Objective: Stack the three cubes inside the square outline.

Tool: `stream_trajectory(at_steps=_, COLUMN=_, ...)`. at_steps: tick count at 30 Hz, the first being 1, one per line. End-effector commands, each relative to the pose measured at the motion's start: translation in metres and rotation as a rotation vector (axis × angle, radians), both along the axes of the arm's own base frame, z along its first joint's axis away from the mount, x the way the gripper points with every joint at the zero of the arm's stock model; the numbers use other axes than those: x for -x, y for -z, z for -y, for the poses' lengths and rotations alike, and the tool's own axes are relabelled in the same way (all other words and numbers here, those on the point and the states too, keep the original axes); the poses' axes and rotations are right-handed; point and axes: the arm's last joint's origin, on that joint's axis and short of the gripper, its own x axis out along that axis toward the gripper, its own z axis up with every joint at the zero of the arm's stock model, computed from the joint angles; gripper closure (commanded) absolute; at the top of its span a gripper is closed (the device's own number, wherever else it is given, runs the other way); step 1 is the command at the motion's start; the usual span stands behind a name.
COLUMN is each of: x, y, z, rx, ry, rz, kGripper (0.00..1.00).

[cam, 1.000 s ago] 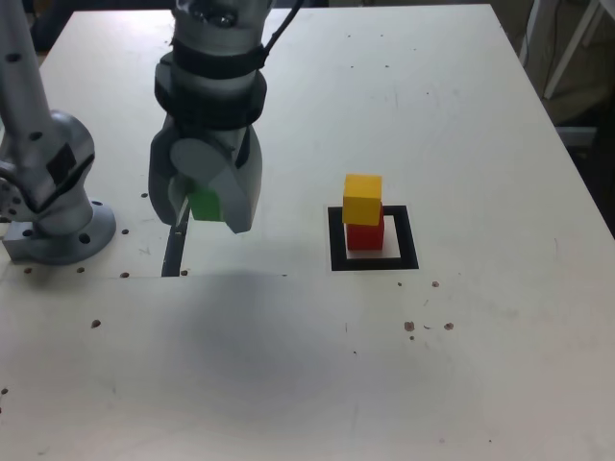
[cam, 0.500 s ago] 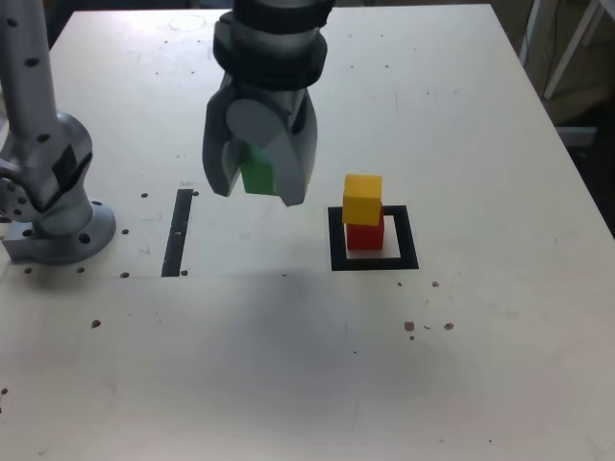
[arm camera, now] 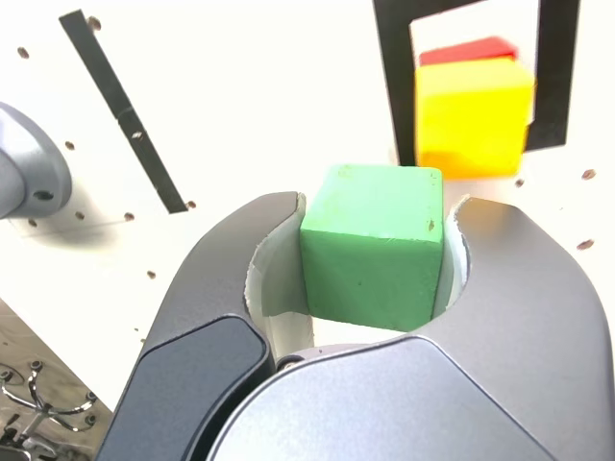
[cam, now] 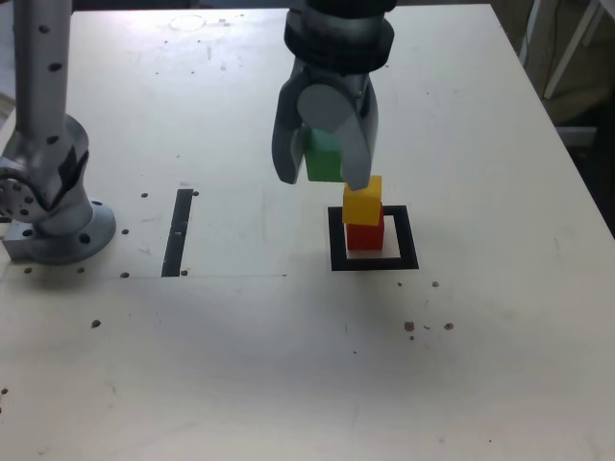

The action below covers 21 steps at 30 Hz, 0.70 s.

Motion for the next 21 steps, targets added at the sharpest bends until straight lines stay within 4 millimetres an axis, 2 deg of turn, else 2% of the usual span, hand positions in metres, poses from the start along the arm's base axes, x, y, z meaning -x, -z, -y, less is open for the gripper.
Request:
stream_trajectory(at_steps=1, x=-0.007, y=0.003, z=-0.002, rx=-0.006, ry=0.004, rz=0.002, kGripper=0.7)
stream_trajectory(at_steps=7, x=-0.019, y=0.008, z=-0.004, rx=-0.015, ry=0.013, rz=0.006, kGripper=0.7)
stream_trajectory(at_steps=21, x=-0.03, y=0.015, z=-0.006, rx=-0.026, ry=0.019, rz=0.011, kGripper=0.7)
